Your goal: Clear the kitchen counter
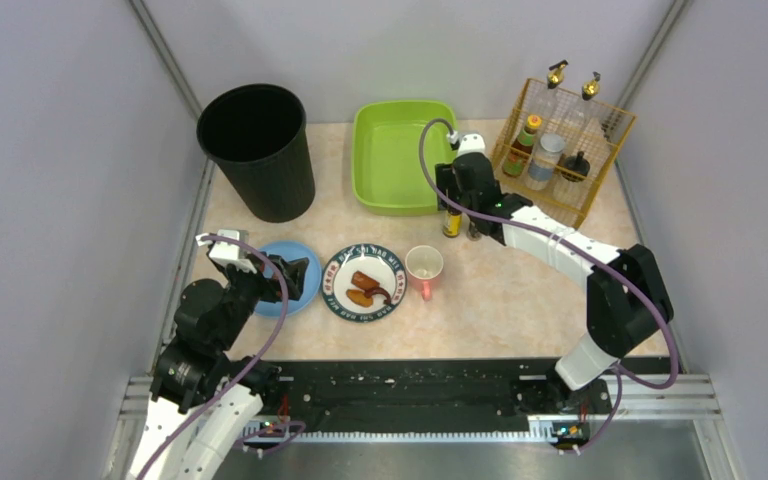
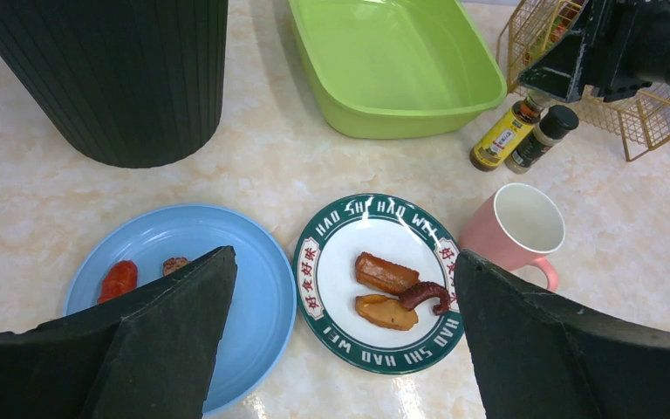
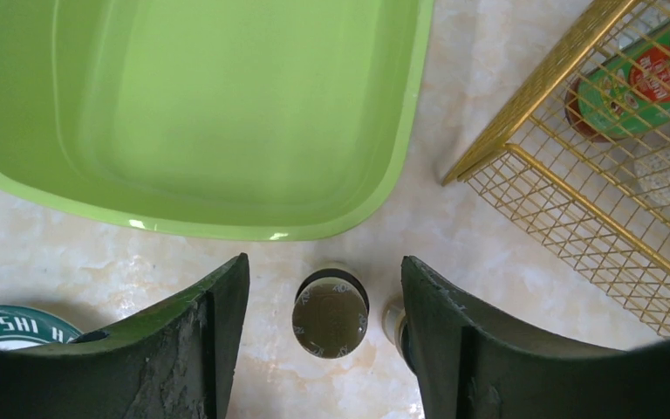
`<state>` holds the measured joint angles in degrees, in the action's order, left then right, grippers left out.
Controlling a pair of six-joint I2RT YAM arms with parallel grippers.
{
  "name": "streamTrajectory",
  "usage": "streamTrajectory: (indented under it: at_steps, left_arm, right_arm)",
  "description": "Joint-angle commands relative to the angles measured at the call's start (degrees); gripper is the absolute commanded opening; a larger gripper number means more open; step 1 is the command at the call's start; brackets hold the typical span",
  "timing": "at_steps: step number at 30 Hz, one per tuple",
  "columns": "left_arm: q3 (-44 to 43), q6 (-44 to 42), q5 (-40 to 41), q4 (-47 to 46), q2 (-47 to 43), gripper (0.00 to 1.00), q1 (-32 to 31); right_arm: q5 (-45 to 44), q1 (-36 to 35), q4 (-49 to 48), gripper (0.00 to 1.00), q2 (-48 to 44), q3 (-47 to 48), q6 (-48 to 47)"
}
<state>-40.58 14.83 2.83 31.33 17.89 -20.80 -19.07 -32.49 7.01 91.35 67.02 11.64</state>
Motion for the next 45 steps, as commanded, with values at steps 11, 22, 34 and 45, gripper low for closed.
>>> streamTrajectory:
  at_steps: [11, 22, 34, 45]
  left_arm:
    - [0.2, -0.7, -0.1, -1.8, -0.1, 0.99, -0.3]
    - [0.3, -0.7, -0.1, -1.8, -0.3, 0.99, -0.3]
    - [0.3, -0.7, -0.1, -1.8, -0.3, 0.99, -0.3]
    - [0.3, -0.7, 0.0, -1.8, 0.1, 0.99, -0.3]
  right_arm:
    - [-1.0, -0.7, -4.1, 0.52, 1.0, -2.2, 1.5]
    - [-1.3, -0.7, -4.7, 0.28, 0.9, -3.7, 2.4]
    - [1.9, -0.7, -6.6, 0.0, -4.4, -4.4, 2.3]
    - [2.2, -2.5, -2.4, 0.0, -13.4, -0.5, -0.4]
